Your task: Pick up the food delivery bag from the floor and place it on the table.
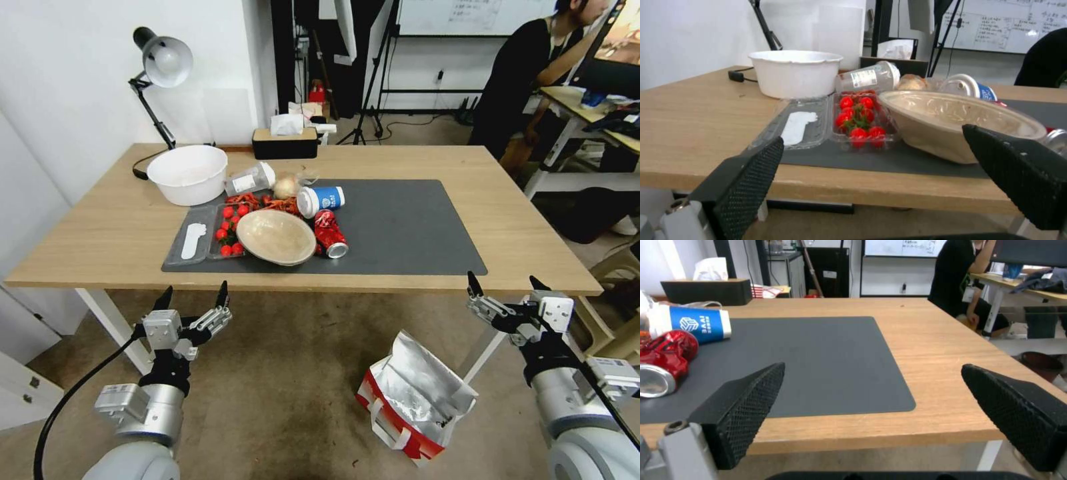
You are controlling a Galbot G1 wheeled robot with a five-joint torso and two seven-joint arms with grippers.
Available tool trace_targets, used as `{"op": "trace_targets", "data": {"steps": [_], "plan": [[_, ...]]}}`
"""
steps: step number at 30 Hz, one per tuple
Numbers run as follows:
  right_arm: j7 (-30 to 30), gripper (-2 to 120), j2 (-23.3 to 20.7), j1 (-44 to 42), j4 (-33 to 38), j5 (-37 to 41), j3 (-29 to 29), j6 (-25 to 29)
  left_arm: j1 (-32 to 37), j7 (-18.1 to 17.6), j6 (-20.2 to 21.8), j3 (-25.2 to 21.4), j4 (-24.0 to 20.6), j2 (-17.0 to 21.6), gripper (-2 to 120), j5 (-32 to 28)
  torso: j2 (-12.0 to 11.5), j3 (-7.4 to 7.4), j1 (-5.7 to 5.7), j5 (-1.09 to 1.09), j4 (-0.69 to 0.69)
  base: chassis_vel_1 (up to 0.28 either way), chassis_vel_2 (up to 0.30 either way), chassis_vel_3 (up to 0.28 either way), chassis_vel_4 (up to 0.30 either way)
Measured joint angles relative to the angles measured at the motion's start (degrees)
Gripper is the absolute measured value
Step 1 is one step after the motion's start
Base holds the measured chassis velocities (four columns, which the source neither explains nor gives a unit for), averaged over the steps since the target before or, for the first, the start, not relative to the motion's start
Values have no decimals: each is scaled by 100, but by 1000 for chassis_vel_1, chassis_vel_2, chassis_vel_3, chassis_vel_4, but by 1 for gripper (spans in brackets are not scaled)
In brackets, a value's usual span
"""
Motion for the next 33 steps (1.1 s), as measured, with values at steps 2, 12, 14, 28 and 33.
{"op": "trace_targets", "data": {"steps": [2,12,14,28,33], "plan": [[0,100,2,-5,-4,-8,-4,5,1,1,-9,3,9,-2,100,7,-25,-14,-11,0,0,0,0,0,0],[-2,100,17,-18,-18,-50,-25,40,-7,3,-62,16,87,-11,100,46,-347,-196,-150,0,0,0,0,0,0],[-3,100,18,-18,-24,-56,-27,47,-11,3,-64,18,95,-13,100,47,-386,-218,-167,0,0,0,0,0,0],[-12,100,13,5,-67,-75,-43,63,-57,5,-69,34,160,-14,100,51,-714,-401,-313,0,0,0,0,0,0],[-22,100,14,12,-82,-85,-51,75,-67,6,-69,36,177,-16,100,52,-763,-427,-336,0,0,0,0,0,0]]}}
